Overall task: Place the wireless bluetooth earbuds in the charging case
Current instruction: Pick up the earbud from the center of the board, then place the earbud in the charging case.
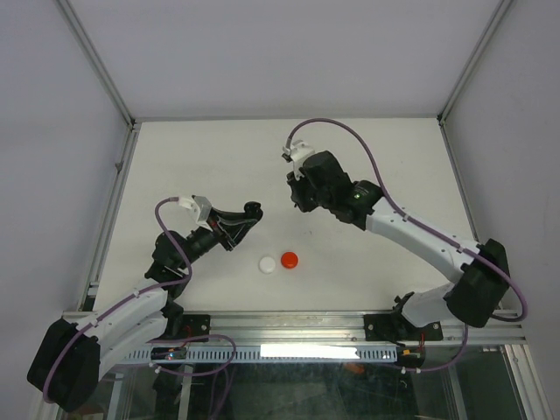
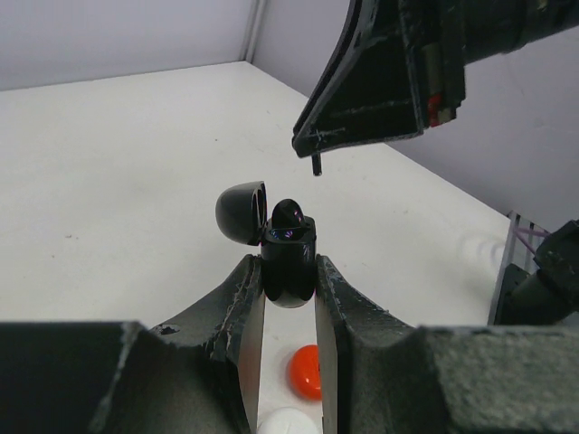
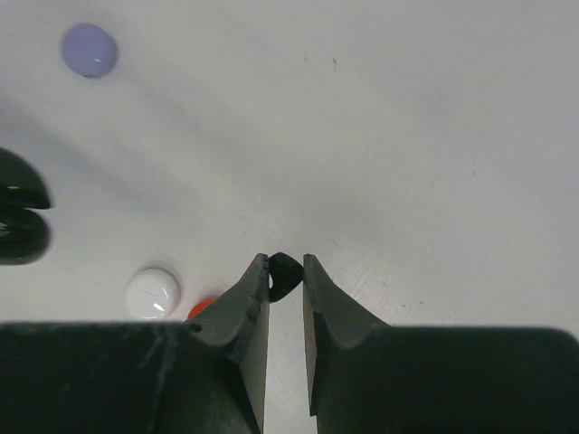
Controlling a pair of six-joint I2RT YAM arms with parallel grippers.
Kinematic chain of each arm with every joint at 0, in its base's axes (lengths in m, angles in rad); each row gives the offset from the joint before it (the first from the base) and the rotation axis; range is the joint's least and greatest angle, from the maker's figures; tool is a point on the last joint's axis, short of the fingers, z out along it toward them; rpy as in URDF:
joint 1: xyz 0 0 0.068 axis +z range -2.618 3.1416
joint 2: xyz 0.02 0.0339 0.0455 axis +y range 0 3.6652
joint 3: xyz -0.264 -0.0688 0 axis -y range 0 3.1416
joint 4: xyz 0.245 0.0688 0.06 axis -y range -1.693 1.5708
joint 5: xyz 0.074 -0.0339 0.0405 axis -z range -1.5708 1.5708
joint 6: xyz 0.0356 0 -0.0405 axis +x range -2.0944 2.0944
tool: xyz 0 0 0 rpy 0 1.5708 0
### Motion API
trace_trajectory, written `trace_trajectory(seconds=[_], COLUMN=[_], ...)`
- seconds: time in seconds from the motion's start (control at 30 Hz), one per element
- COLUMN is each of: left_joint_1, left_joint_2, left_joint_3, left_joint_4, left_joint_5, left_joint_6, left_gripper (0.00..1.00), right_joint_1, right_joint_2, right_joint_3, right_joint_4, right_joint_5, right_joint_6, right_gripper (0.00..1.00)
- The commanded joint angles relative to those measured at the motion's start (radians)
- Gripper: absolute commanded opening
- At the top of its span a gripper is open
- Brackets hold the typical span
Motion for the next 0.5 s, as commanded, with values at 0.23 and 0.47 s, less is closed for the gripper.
trace_trajectory(seconds=[0.23, 0.47], left_joint_1=[0.007, 0.008], left_joint_2=[-0.021, -0.021], left_joint_3=[0.011, 0.017], left_joint_4=[0.206, 0.276], left_joint_5=[0.193, 0.269], left_joint_6=[0.098, 0.127], left_gripper=[0.00, 0.00], right_joint_1=[0.194, 0.282], right_joint_2=[-0.245, -0.357], right_joint_3=[-0.032, -0.122], right_joint_4=[0.202, 0.369], right_joint_5=[0.057, 0.003], right_joint_6=[-0.139, -0.217], right_gripper=[0.11, 0.10])
